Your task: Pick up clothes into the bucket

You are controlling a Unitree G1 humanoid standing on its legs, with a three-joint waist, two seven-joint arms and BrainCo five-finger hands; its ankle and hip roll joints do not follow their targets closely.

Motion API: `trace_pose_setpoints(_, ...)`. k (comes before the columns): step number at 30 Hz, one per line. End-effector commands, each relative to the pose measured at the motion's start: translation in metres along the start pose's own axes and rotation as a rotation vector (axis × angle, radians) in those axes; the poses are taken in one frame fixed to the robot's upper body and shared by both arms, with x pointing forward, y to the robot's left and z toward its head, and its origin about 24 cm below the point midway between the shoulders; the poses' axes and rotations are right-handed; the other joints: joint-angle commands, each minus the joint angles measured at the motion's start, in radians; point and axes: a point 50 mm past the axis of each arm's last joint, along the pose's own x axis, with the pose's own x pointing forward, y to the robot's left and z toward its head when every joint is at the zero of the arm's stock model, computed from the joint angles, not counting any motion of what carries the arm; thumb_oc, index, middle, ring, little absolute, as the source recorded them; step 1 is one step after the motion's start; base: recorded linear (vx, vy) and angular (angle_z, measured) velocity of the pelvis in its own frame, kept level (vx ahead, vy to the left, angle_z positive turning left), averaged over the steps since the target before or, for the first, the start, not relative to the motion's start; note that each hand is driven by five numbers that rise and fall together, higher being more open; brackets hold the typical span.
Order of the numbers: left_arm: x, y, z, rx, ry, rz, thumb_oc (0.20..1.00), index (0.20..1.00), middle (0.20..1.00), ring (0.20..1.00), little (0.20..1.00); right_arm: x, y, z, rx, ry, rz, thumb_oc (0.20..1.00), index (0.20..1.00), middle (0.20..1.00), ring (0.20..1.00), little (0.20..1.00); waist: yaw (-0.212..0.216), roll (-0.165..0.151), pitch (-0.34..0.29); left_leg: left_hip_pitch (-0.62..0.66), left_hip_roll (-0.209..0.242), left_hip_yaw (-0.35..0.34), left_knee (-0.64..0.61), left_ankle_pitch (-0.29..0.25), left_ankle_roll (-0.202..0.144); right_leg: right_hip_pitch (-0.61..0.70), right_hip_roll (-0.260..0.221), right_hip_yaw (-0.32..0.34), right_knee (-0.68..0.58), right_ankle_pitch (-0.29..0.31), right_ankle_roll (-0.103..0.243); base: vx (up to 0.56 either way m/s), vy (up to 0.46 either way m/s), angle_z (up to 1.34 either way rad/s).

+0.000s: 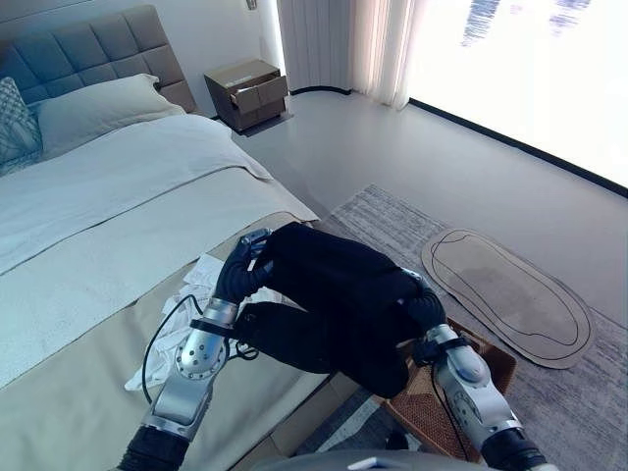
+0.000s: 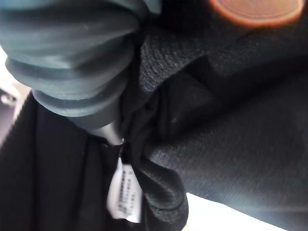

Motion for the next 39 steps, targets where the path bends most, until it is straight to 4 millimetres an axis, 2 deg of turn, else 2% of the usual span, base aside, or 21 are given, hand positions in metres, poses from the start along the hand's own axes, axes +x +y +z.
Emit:
trace_pose_setpoints(1,-0.001,0.043,-0.009,0.136,0.043,0.151,1.0,1.0,1.0,1.0,1.0,-0.003,-0.043,0.051,0.144,-0.306,-0.241,0.2,0.2,0.2,0.2,0.2,-0.015,-0.067,-0.011,-0.038,0.018,-0.009,0.056,-0.041,-0.002,0.005,-0.045,0.041,0.015,-0.002,0.044,0.0,0.0,0.0)
trace_pose_setpoints(4,-0.014,0.042,-0.032,0.166,0.163,0.131,1.0,1.0,1.0,1.0,1.0,-0.01,-0.058,0.07,0.172,-0.418,-0.321,0.2,0.2,0.2,0.2,0.2,-0.022,-0.068,-0.014,-0.039,0.019,-0.004,0.057,-0.043,-0.001,-0.001,-0.044,0.046,0.018,-0.002,0.045,0.0,0.0,0.0)
trace_pose_setpoints(5,-0.014,0.042,-0.032,0.166,0.163,0.131,1.0,1.0,1.0,1.0,1.0,-0.01,-0.058,0.07,0.172,-0.418,-0.321,0.2,0.2,0.2,0.2,0.2,-0.022,-0.068,-0.014,-0.039,0.019,-0.004,0.057,-0.043,-0.001,-0.001,-0.044,0.046,0.018,-0.002,0.045,0.0,0.0,0.0)
trace_pose_setpoints(7,-0.025,0.043,-0.041,0.163,0.217,0.132,1.0,1.0,1.0,1.0,1.0,-0.02,-0.075,0.091,0.116,-0.517,-0.405,0.2,0.2,0.2,0.2,0.2,-0.027,-0.071,-0.014,-0.039,0.019,-0.001,0.056,-0.044,0.0,-0.004,-0.043,0.051,0.018,-0.001,0.045,0.0,0.0,0.0)
trace_pose_setpoints(8,-0.032,0.045,-0.043,0.163,0.237,0.135,1.0,1.0,1.0,1.0,1.0,-0.029,-0.087,0.109,0.056,-0.589,-0.459,0.2,0.2,0.2,0.2,0.2,-0.031,-0.074,-0.014,-0.04,0.019,-0.001,0.056,-0.046,0.001,-0.008,-0.041,0.054,0.018,-0.001,0.046,0.0,0.0,0.0)
trace_pose_setpoints(9,-0.032,0.044,-0.043,0.162,0.237,0.134,1.0,1.0,1.0,1.0,1.0,-0.029,-0.087,0.109,0.055,-0.589,-0.46,0.2,0.2,0.2,0.2,0.2,-0.03,-0.073,-0.014,-0.04,0.019,-0.001,0.056,-0.046,0.001,-0.008,-0.041,0.054,0.018,-0.001,0.046,0.0,0.0,0.0)
trace_pose_setpoints(10,-0.038,0.044,-0.047,0.153,0.262,0.133,1.0,1.0,1.0,1.0,1.0,-0.036,-0.096,0.127,0.005,-0.667,-0.506,0.2,0.2,0.2,0.2,0.2,-0.034,-0.076,-0.014,-0.042,0.018,-0.001,0.055,-0.046,0.002,-0.011,-0.04,0.056,0.018,-0.001,0.046,0.0,0.0,0.0)
trace_pose_setpoints(11,-0.04,0.044,-0.049,0.146,0.27,0.135,1.0,1.0,1.0,1.0,1.0,-0.04,-0.1,0.136,-0.013,-0.707,-0.526,0.2,0.2,0.2,0.2,0.2,-0.035,-0.078,-0.013,-0.044,0.019,0.0,0.055,-0.047,0.003,-0.013,-0.04,0.057,0.018,-0.001,0.047,0.0,0.0,0.0)
trace_pose_setpoints(13,-0.043,0.043,-0.051,0.143,0.286,0.132,1.0,1.0,1.0,1.0,1.0,-0.044,-0.104,0.142,-0.026,-0.736,-0.544,0.2,0.2,0.2,0.2,0.2,-0.036,-0.078,-0.013,-0.045,0.019,-0.001,0.056,-0.047,0.004,-0.015,-0.039,0.059,0.019,-0.001,0.047,0.0,0.0,0.0)
trace_pose_setpoints(17,-0.053,0.044,-0.057,0.126,0.327,0.151,1.0,1.0,1.0,1.0,1.0,-0.061,-0.112,0.174,-0.087,-0.886,-0.591,0.2,0.2,0.2,0.2,0.2,-0.042,-0.084,-0.014,-0.05,0.019,0.001,0.056,-0.048,0.005,-0.022,-0.036,0.063,0.021,0.0,0.048,0.01,-0.006,-0.04)
trace_pose_setpoints(21,-0.057,0.049,-0.057,0.118,0.336,0.196,1.0,1.0,1.0,1.0,1.0,-0.072,-0.118,0.182,-0.13,-0.912,-0.63,0.2,0.2,0.2,0.2,0.2,-0.047,-0.087,-0.012,-0.052,0.02,0.006,0.057,-0.049,0.004,-0.027,-0.034,0.071,0.025,0.0,0.047,0.0,-0.004,-0.09)
trace_pose_setpoints(29,-0.066,0.062,-0.056,0.123,0.344,0.301,1.0,1.0,1.0,1.0,1.0,-0.087,-0.119,0.179,-0.175,-0.89,-0.661,0.2,0.2,0.2,0.2,0.2,-0.06,-0.087,-0.008,-0.054,0.023,0.008,0.056,-0.049,0.004,-0.035,-0.032,0.076,0.032,-0.003,0.046,0.0,-0.003,-0.01)
trace_pose_setpoints(32,-0.071,0.068,-0.055,0.143,0.347,0.346,1.0,1.0,1.0,1.0,1.0,-0.093,-0.122,0.167,-0.142,-0.858,-0.703,0.2,0.2,0.2,0.2,0.2,-0.064,-0.085,-0.006,-0.054,0.023,0.01,0.056,-0.048,0.004,-0.035,-0.032,0.077,0.032,-0.004,0.045,0.0,0.0,0.0)
trace_pose_setpoints(36,-0.074,0.077,-0.051,0.138,0.321,0.419,1.0,1.0,1.0,1.0,1.0,-0.098,-0.132,0.139,-0.216,-0.668,-0.774,0.2,0.2,0.2,0.2,0.2,-0.068,-0.086,0.0,-0.055,0.02,0.009,0.059,-0.05,0.005,-0.037,-0.033,0.08,0.036,-0.005,0.044,0.0,0.0,0.0)
trace_pose_setpoints(37,-0.076,0.079,-0.049,0.009,0.274,0.5,1.0,1.0,1.0,1.0,1.0,-0.101,-0.145,0.108,-0.286,-0.465,-0.866,0.2,0.2,0.2,0.2,0.2,-0.065,-0.085,0.005,-0.055,0.019,0.009,0.065,-0.053,0.006,-0.036,-0.036,0.08,0.047,-0.011,0.044,0.0,0.0,0.0)
trace_pose_setpoints(38,-0.076,0.079,-0.049,0.005,0.274,0.5,1.0,1.0,1.0,1.0,1.0,-0.1,-0.146,0.108,-0.287,-0.465,-0.865,0.2,0.2,0.2,0.2,0.2,-0.067,-0.085,0.004,-0.056,0.018,0.009,0.065,-0.053,0.006,-0.038,-0.037,0.08,0.048,-0.011,0.045,0.0,0.0,0.0)
trace_pose_setpoints(39,-0.078,0.08,-0.048,-0.052,0.258,0.537,1.0,1.0,1.0,1.0,1.0,-0.101,-0.148,0.098,-0.277,-0.421,-0.889,0.2,0.2,0.2,0.2,0.2,-0.067,-0.084,0.006,-0.058,0.017,0.006,0.07,-0.054,0.008,-0.04,-0.038,0.078,0.057,-0.015,0.044,0.0,0.0,0.0)
